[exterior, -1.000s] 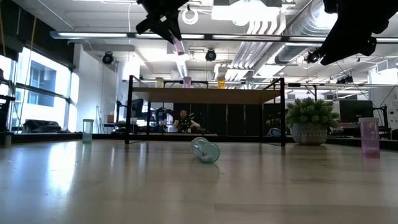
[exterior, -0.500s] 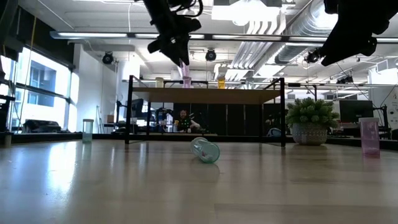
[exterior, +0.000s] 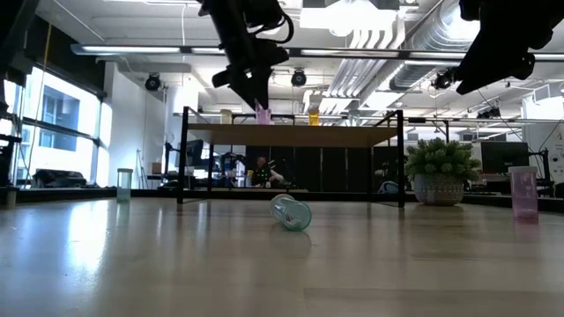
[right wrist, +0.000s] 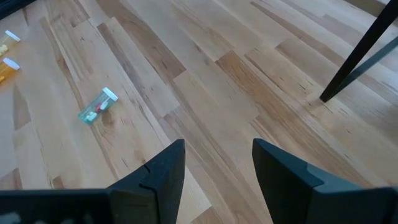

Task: Pick and place medicine bottles onto shelf by color
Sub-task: Put the left pink pill bottle on the shelf aligned with the other pink pill bottle, then put the right orange pill bottle on the shelf aligned with the other orange pill bottle

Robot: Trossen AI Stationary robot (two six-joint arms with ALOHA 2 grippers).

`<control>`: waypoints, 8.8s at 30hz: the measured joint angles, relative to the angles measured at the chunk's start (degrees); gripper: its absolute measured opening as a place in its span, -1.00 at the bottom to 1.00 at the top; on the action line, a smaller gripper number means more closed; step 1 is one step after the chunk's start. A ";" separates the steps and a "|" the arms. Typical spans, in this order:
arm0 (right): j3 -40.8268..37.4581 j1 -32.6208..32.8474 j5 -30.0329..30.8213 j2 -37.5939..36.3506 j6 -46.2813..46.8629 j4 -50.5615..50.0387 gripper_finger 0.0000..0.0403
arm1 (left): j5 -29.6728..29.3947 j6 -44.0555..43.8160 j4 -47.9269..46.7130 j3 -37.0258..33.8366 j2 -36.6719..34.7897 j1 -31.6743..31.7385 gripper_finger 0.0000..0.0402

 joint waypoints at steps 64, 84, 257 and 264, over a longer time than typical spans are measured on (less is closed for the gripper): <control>0.00 -0.01 -0.02 0.00 0.00 -0.19 -0.11 | -2.24 -0.20 -0.03 0.00 0.28 0.24 -0.32; 0.00 0.00 -0.02 0.00 -0.02 -0.17 -0.11 | -0.91 0.59 -3.76 3.15 0.08 -0.70 -0.32; -0.02 15.75 -41.68 27.35 -4.91 20.12 -0.11 | -18.21 -4.55 30.47 -47.60 -41.13 -27.23 -0.33; -0.02 16.94 -40.50 31.33 -11.76 23.25 -0.11 | -17.21 -5.58 30.47 -47.60 -41.13 -27.23 -0.33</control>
